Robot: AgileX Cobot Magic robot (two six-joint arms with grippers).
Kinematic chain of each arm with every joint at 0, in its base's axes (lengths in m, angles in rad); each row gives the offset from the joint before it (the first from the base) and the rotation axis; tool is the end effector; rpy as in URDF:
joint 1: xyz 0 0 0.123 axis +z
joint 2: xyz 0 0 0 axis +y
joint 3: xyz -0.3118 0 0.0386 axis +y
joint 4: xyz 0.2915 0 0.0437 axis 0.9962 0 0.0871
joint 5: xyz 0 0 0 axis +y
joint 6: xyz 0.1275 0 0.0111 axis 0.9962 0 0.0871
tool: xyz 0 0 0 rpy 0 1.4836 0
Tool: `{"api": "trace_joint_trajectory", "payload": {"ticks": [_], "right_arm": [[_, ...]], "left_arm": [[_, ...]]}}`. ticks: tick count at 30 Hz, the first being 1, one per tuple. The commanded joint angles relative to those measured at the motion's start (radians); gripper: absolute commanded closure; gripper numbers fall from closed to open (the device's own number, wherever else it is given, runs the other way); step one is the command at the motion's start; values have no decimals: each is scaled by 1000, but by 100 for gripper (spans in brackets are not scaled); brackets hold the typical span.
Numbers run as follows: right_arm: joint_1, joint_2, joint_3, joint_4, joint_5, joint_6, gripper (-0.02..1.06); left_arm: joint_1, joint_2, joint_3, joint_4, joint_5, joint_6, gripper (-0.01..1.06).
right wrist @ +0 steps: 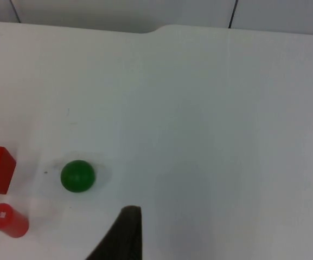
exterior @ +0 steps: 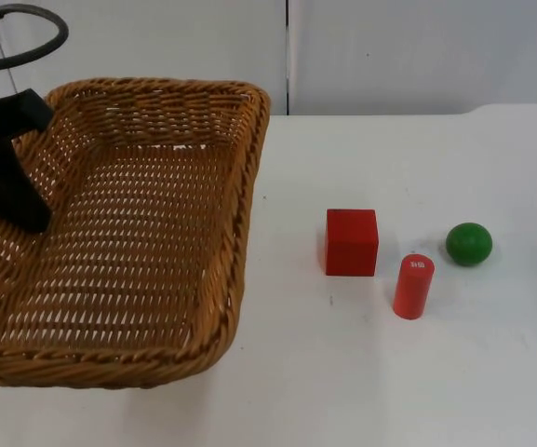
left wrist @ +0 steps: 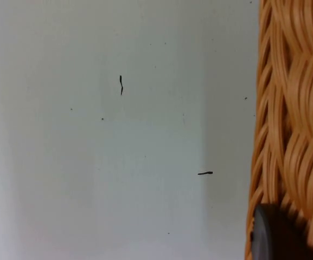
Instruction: Pick up the basket with the left hand and place the object to the left of the red cylinder into the basket with the right hand.
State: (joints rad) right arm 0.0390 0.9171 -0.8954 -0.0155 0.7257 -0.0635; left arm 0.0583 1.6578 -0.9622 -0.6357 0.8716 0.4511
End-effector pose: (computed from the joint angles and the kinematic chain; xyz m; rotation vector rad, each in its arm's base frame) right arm 0.2343 0.0078 0.3528 -0.1216 2.2278 -0.0312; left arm 0.3426 -0.0383 0.1653 -0.0037 2.8538 -0.6759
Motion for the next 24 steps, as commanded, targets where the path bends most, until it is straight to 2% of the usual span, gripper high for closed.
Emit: {"api": "trace_joint_trajectory", "payload": {"ticks": [1,13,21,24], "right_arm": [[-5,-2,-5,5,-3,-4,-1],[-5,2,-17,44,-74,-34,-1],[-5,99,-142,65,-14,-34,-1],[-5,180,-197,106,-2,-90,-1]], "left_arm": [[2,-14,-1,-39,5,7,105],[2,-14,-1,-58,-3,20,105],[2,-14,-1,-63,-3,27,105],[2,-14,-1,-63,-3,29,105]]}}
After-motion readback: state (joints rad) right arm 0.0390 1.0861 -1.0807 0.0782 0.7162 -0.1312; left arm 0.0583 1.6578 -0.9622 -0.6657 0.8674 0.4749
